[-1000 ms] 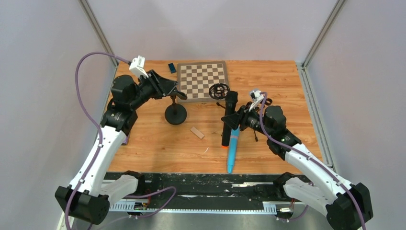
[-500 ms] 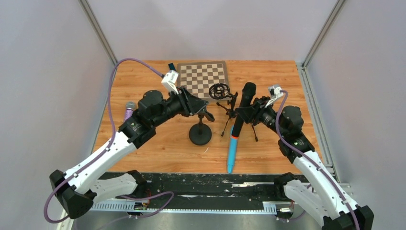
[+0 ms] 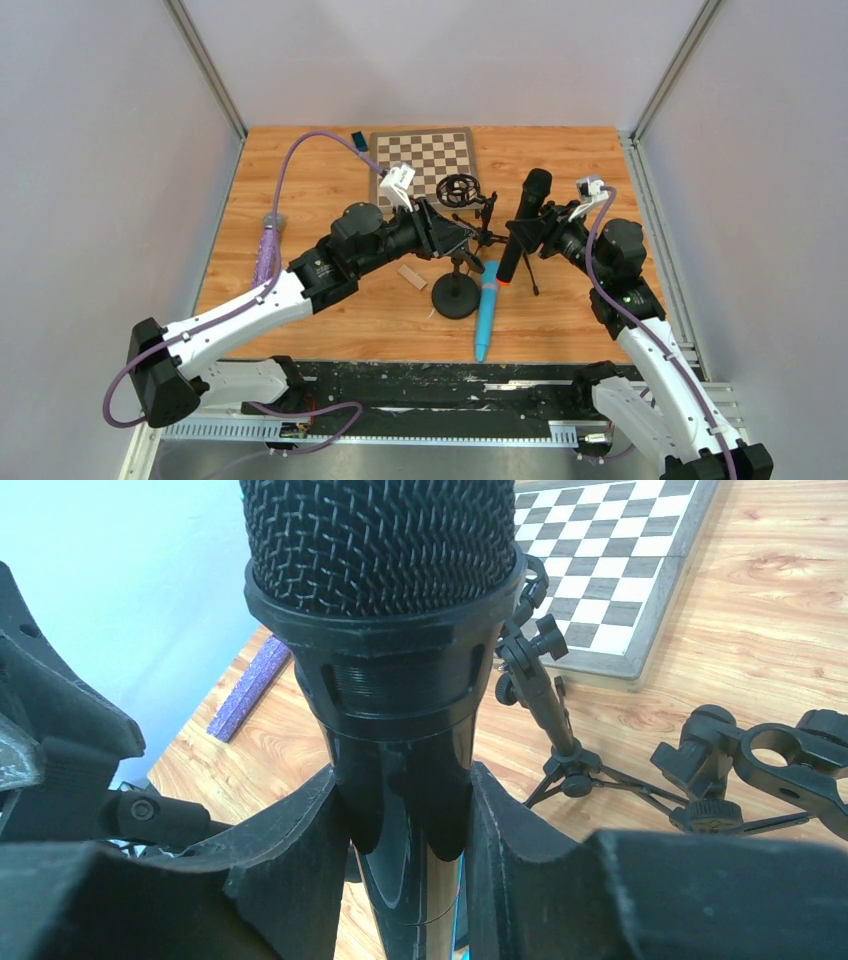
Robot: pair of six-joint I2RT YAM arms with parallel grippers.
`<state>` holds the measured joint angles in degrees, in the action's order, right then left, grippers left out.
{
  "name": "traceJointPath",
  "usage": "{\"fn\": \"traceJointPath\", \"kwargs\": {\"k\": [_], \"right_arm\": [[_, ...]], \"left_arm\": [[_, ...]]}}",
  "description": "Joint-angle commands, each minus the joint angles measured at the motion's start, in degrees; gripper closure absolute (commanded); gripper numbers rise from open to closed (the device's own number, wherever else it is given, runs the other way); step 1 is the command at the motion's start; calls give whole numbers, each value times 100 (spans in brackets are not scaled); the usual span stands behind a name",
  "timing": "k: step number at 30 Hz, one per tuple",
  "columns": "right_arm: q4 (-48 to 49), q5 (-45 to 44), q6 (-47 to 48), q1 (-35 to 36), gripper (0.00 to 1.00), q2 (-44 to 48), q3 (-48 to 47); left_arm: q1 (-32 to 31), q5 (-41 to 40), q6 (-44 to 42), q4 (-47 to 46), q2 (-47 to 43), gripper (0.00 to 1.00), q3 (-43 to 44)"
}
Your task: Attach the microphones to the stand
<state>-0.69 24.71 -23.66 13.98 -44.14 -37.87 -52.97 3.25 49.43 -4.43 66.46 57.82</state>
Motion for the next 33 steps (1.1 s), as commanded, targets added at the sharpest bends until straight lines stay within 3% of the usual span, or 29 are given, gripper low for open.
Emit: {"fn": "traceJointPath", "kwargs": {"k": [1, 15, 27, 33], "right_arm": [[157, 113, 22, -47, 100, 105, -250], [157, 104, -3, -65, 100, 71, -247], [166, 104, -33, -68, 100, 67, -193], [157, 101, -16, -62, 100, 63, -221]], "left_arm": [[-60, -407, 81, -735, -192, 100, -41], [-20, -1446, -21, -237, -788, 100, -501], [297, -1229, 145, -222, -909, 100, -702], [303, -567, -193, -466, -623, 100, -304]]}}
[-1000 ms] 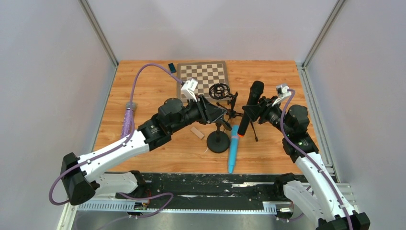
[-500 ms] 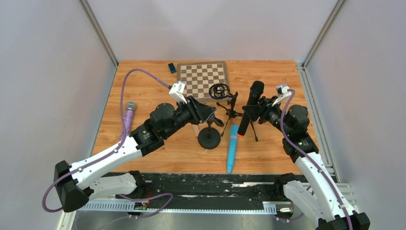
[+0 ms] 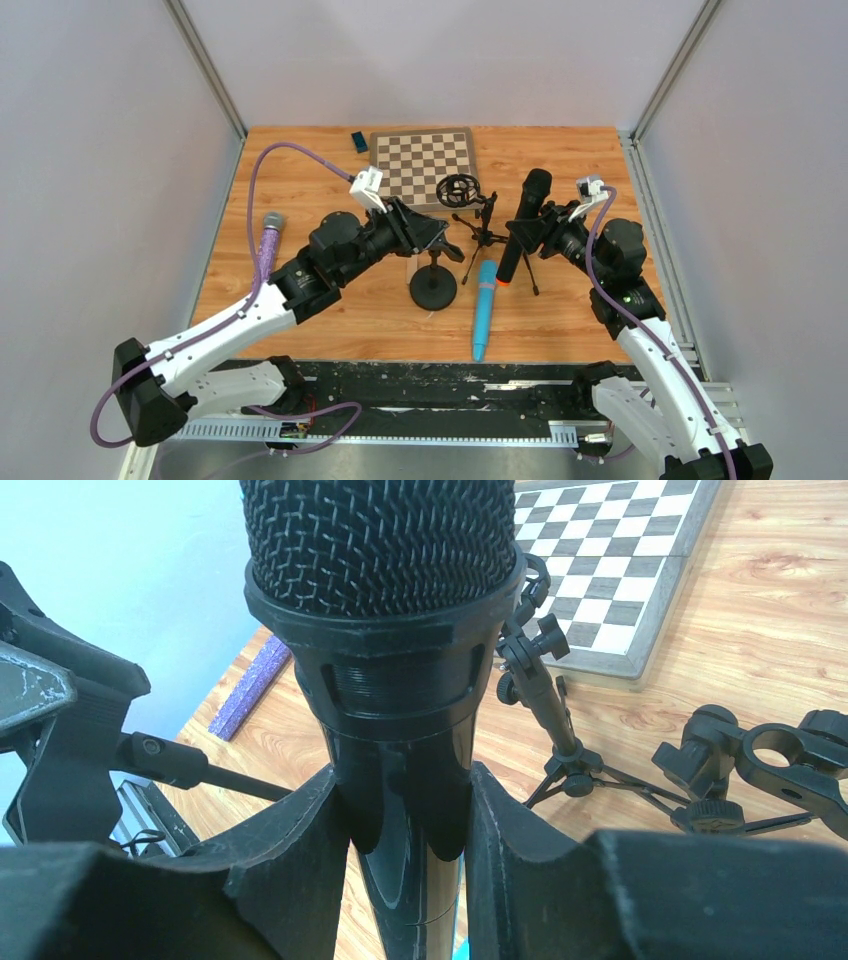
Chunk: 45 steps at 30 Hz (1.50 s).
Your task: Attach the microphones to the stand
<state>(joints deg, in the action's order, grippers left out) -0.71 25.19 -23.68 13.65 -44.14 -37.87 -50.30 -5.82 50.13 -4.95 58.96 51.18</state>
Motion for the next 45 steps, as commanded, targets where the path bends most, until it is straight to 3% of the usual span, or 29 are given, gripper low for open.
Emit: {"fn": "traceJointPath", "kwargs": {"k": [1, 7, 29, 45], "right_arm": [[159, 48, -13, -30, 100, 57, -219], [160, 50, -20, -36, 100, 49, -199], [188, 65, -49, -32, 100, 14, -107], [203, 74, -66, -31, 100, -46, -141]], "left_arm": [[33, 553, -282, -478, 195, 100, 422], [17, 1226, -361, -730, 491, 100, 681], [-23, 792, -147, -1171, 564, 100, 253], [701, 1133, 542, -1721, 286, 100, -580]]}}
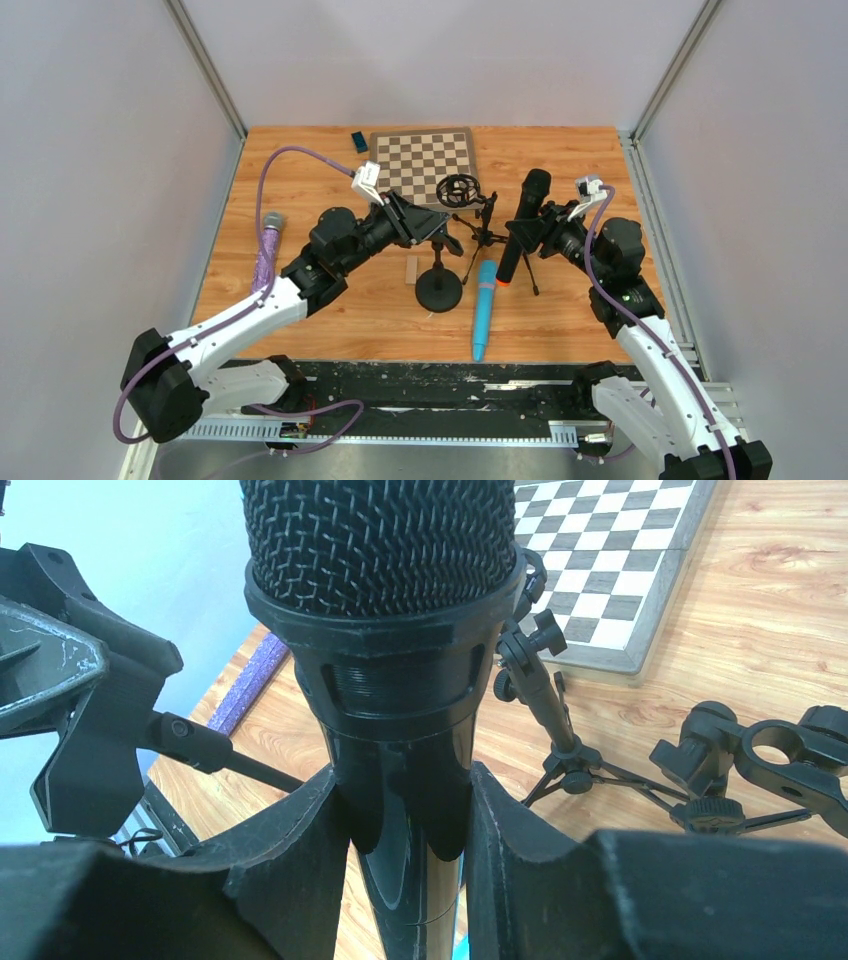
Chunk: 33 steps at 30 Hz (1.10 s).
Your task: Attach the microphones to the stand
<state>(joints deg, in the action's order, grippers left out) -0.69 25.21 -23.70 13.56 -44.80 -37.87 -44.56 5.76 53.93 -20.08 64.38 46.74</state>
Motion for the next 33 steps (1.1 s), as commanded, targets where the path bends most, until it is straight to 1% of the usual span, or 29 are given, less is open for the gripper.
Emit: {"fn": "traceJointPath", "kwargs": {"k": [1, 7, 9, 13, 17, 21, 26, 31, 32, 33], "right_arm": [[208, 72, -66, -27, 100, 10, -140], [256, 80, -81, -23, 100, -32, -129], [287, 88, -105, -24, 100, -61, -112], [370, 136, -177, -25, 100, -129, -89], [403, 150, -183, -27, 100, -152, -80], [403, 155, -180, -25, 100, -160, -72], [419, 121, -205, -22, 100, -186, -63], [420, 107, -188, -24, 100, -196, -50], [420, 99, -187, -21, 100, -196, -50], [423, 90, -187, -25, 100, -196, -46]], "left_arm": [[165, -90, 148, -43, -284, 100, -142], [176, -1021, -170, 1145, -527, 100, 151], [175, -1252, -163, 1312, -548, 100, 197], [114, -1586, 175, 1283, -456, 100, 135], [-137, -2531, 433, 1312, -320, 100, 154], [-264, -3215, 680, 1533, -194, 100, 285], [-273, -3652, 1065, 1652, -54, 100, 335], [-273, -3851, 1137, 1699, 139, 100, 352], [-273, -3861, 1133, 1660, 146, 98, 335], [-269, -3860, 1122, 1627, 150, 89, 296]]}}
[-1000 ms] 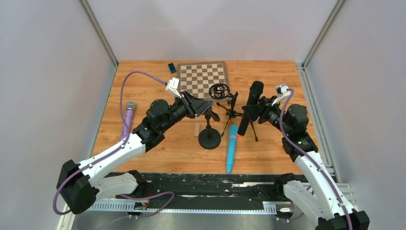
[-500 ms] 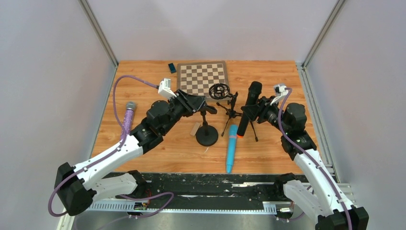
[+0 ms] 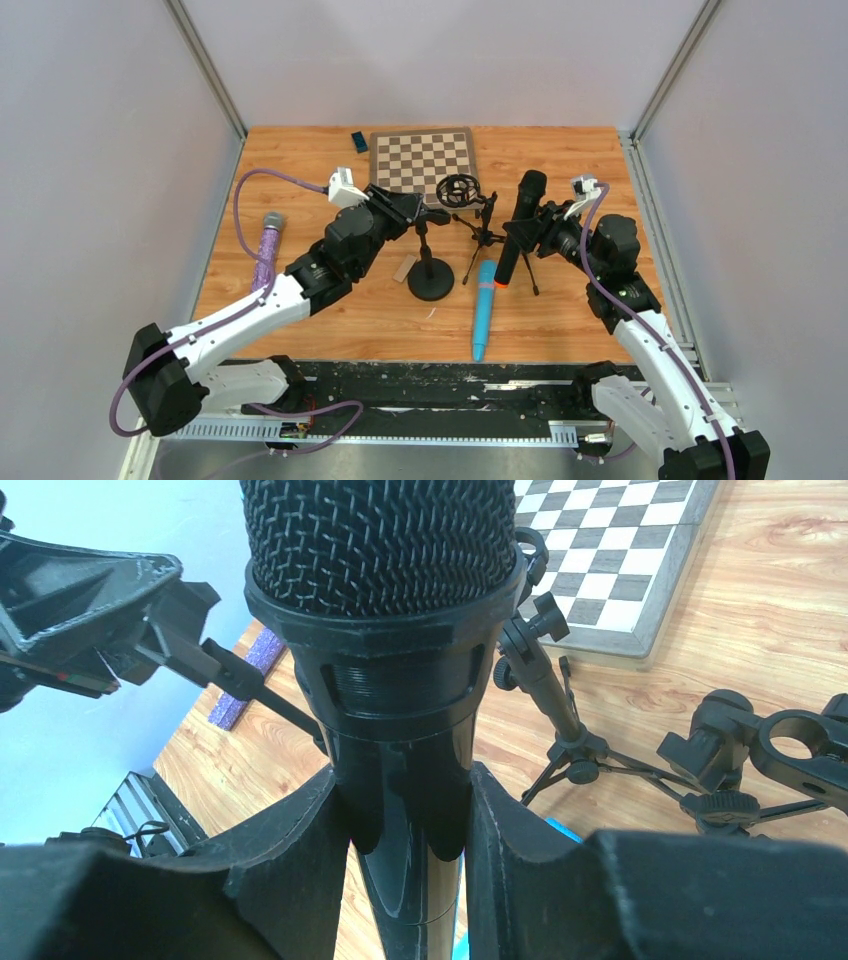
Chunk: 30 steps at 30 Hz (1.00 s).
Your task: Attach the microphones to the stand
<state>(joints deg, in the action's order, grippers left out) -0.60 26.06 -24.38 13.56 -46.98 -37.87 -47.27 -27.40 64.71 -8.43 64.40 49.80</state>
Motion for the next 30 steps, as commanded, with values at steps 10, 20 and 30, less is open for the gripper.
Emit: {"fn": "traceJointPath", "kwargs": {"k": [10, 20, 30], "right_arm": [[407, 4, -111, -21, 100, 25, -65], [412, 12, -119, -28, 100, 35, -52], [411, 21, -107, -20, 100, 39, -63]], "left_arm": [[-1, -633, -444, -611, -397, 5, -760], [11, -788, -1302, -853, -1283, 0, -1334], [403, 905, -3063, -754, -1503, 0, -1066]]}}
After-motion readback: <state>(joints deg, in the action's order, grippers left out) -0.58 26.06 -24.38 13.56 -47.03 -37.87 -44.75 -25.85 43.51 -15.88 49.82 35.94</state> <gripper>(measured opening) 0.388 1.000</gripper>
